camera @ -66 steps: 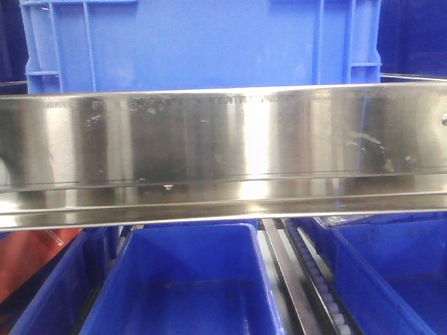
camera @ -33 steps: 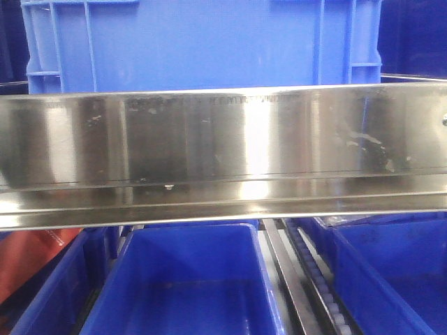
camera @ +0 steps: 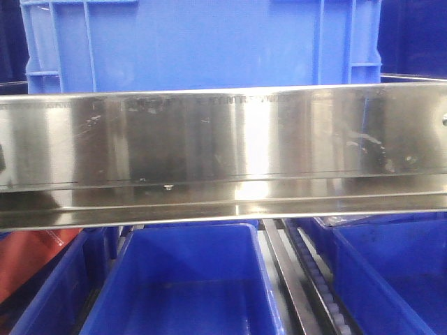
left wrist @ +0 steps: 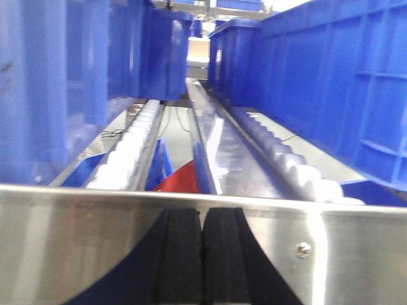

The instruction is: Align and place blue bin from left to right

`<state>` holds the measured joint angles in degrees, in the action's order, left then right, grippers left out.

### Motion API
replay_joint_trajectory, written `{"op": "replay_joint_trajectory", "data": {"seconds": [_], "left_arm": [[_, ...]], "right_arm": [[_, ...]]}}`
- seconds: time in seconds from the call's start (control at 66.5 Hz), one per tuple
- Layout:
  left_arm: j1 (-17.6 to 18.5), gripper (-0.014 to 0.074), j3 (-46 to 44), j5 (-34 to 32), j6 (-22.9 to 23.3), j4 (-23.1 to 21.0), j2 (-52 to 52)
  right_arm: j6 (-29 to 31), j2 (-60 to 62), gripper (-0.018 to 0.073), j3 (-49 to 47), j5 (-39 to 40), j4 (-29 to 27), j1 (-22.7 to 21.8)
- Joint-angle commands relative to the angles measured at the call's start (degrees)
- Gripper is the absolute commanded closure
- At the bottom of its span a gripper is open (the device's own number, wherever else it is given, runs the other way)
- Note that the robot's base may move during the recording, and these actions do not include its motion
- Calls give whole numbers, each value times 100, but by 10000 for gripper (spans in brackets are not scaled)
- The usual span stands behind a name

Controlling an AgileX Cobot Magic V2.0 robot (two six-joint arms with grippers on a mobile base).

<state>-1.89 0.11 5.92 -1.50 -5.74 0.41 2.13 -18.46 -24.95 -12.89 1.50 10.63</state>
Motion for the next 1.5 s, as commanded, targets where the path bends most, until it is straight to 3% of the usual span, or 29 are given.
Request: {"op": "replay_joint_trajectory", "data": {"seconds": [0.0,0.812,0.902,1.158,1.294,1.489], "left_arm": [[-21,707,-11,-238,-7,-32,-41],[-21,707,-11,-273,-7,-32,-41],[-21,707,-11,-273,-7,-32,-41],[-21,707,-11,-273,-7,-32,-41],[-21,707,-11,-273,-7,-32,-41],[-21,707,-11,-273,-7,-32,-41]], "right_arm": [[47,37,721,10,144,32,-26],[47,48,721,10,182,-73,-26],[47,129,721,21,-9,-150,-281],[47,1125,721,933,65,-493,-1632],[47,1678,721,1674,220,-528,-1884],[47,1846,721,2479,799,-541,-1906]]}}
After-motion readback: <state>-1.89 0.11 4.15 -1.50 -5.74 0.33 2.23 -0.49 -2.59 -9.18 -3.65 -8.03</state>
